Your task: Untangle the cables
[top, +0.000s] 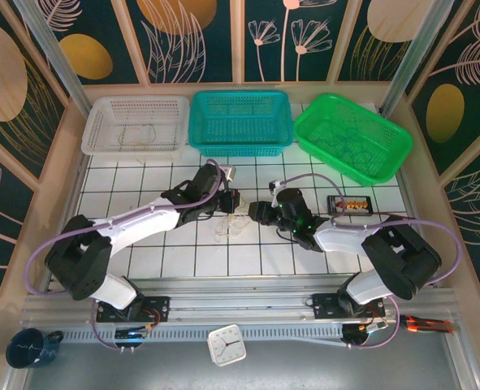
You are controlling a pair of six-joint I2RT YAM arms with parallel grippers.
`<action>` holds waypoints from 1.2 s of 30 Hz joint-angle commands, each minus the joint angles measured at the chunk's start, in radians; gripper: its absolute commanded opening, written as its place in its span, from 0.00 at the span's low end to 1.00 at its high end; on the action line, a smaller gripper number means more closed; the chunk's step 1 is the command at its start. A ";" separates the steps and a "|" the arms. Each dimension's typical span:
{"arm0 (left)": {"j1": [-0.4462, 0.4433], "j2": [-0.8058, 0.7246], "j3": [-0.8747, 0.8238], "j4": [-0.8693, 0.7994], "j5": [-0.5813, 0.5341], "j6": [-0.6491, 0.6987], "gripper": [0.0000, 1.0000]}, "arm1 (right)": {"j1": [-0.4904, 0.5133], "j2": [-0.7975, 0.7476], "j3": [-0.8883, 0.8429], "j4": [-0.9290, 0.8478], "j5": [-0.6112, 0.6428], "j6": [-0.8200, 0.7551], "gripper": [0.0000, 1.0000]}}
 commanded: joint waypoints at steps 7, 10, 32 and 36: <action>-0.007 -0.077 -0.064 0.139 -0.007 -0.047 0.00 | -0.031 -0.044 -0.020 0.032 -0.011 0.012 0.41; -0.007 -0.100 -0.104 0.194 -0.015 -0.060 0.00 | -0.057 -0.097 -0.035 0.026 -0.020 0.021 0.43; -0.007 -0.139 -0.122 0.213 -0.029 -0.065 0.00 | -0.104 -0.139 -0.045 0.101 -0.106 0.096 0.53; -0.006 -0.160 -0.128 0.213 -0.031 -0.068 0.00 | -0.094 -0.078 -0.068 0.135 -0.093 0.093 0.51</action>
